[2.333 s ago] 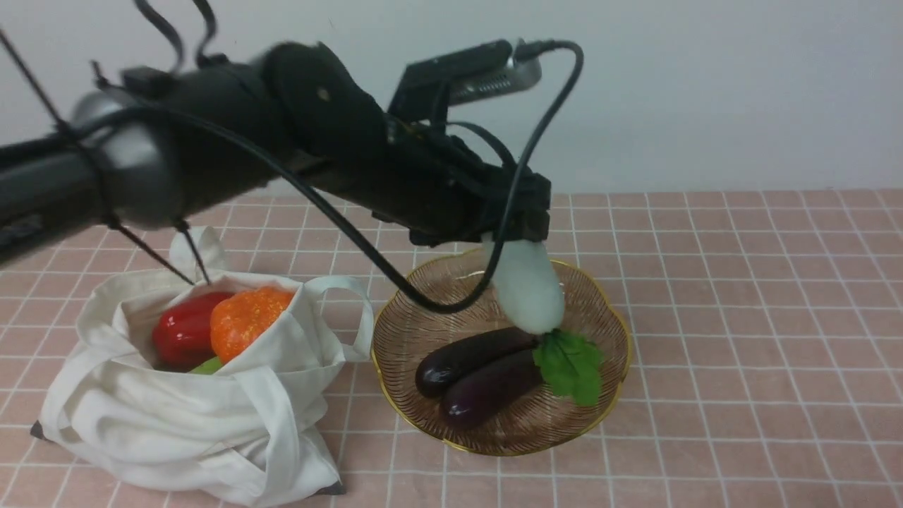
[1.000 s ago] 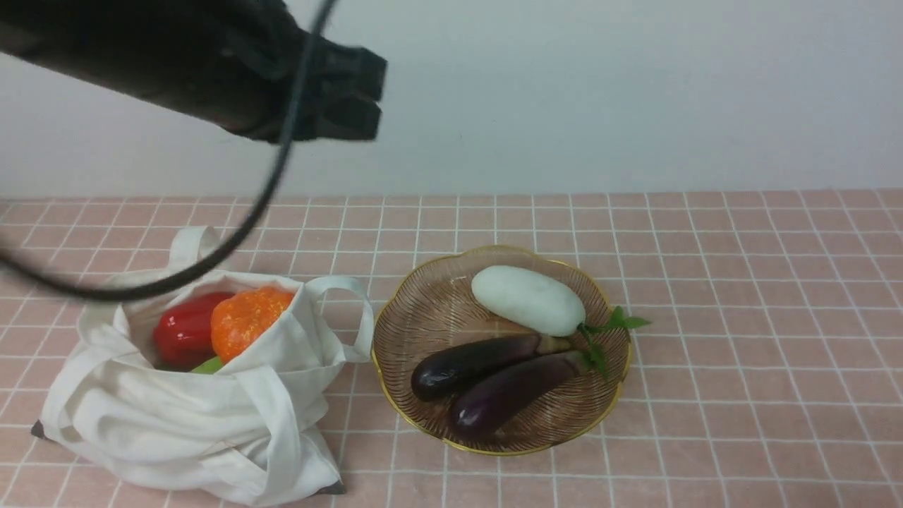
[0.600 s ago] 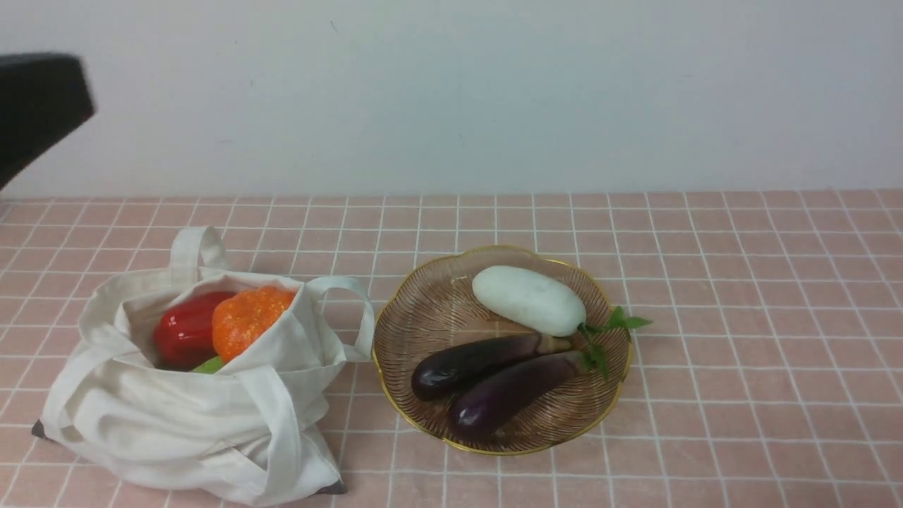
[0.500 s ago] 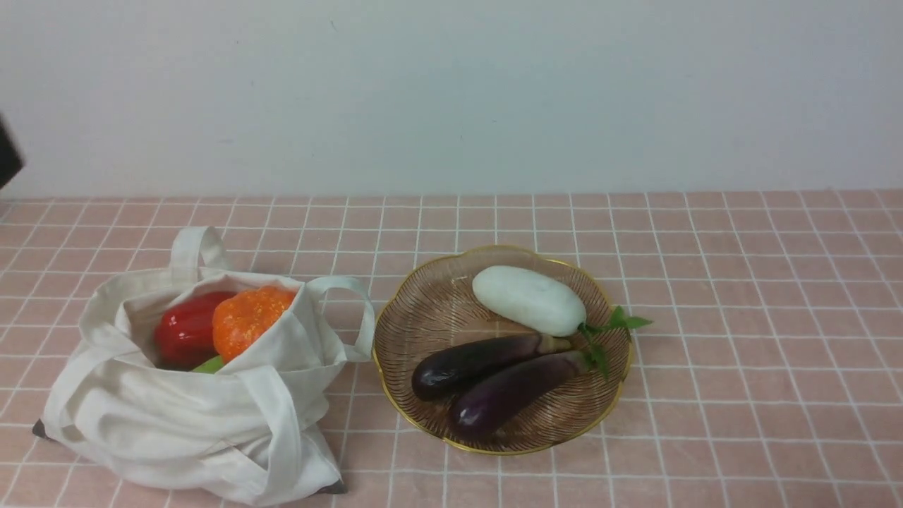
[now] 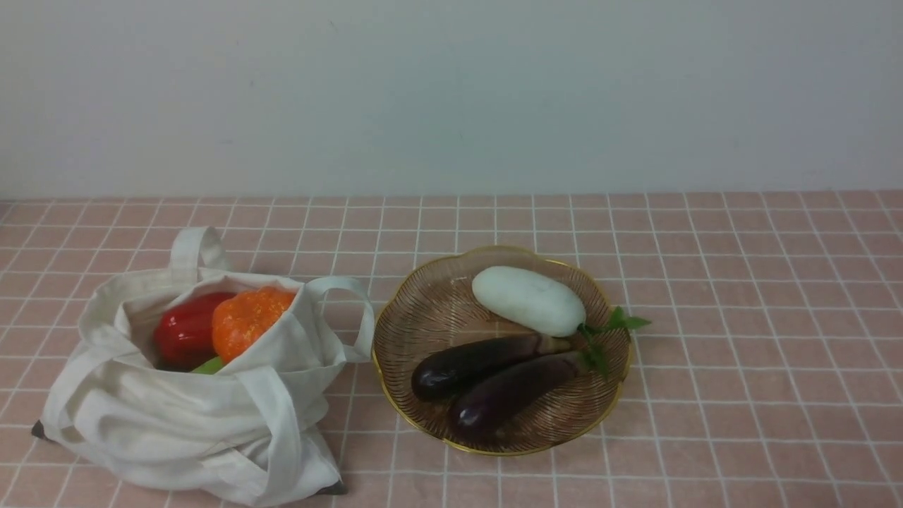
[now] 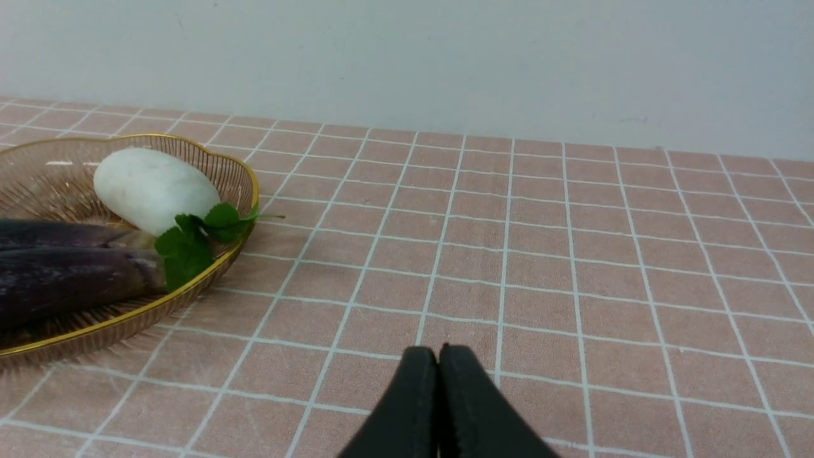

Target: Take vegetables from bag on pink coffee tablecloth place on plate.

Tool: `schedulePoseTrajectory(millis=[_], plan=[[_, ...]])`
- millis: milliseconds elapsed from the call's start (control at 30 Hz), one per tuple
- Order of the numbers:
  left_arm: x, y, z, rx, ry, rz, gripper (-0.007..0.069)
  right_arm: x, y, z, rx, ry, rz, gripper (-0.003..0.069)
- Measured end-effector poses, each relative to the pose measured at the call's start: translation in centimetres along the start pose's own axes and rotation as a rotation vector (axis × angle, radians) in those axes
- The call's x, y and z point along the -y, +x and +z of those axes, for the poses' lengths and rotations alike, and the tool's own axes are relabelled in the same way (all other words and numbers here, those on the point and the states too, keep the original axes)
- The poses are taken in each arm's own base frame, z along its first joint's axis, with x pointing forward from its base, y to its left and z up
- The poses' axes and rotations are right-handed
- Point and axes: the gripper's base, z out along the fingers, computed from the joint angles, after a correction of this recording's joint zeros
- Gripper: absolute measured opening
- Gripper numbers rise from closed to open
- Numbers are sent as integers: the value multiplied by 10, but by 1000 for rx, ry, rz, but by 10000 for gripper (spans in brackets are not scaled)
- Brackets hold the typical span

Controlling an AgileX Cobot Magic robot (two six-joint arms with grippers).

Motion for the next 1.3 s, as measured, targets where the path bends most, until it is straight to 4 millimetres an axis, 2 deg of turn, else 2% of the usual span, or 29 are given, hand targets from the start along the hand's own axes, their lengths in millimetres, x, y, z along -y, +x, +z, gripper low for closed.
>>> schedulePoseTrajectory(millis=[267, 400, 467, 500, 667, 933, 1300], plan=[[-5, 31, 6, -98, -29, 116, -4, 0, 0, 0, 0, 0, 0, -15], [-13, 56, 3, -174, -115, 164, -4, 0, 0, 0, 0, 0, 0, -15], [-19, 76, -3, -242, -185, 168, -4, 0, 0, 0, 0, 0, 0, -15], [-20, 77, -3, -247, -191, 168, -4, 0, 0, 0, 0, 0, 0, -15], [-30, 114, -18, -380, -297, 198, -4, 0, 0, 0, 0, 0, 0, -15], [-30, 137, -29, -626, -297, 182, -4, 0, 0, 0, 0, 0, 0, -15], [-30, 137, -29, -630, -298, 181, -4, 0, 0, 0, 0, 0, 0, -15]])
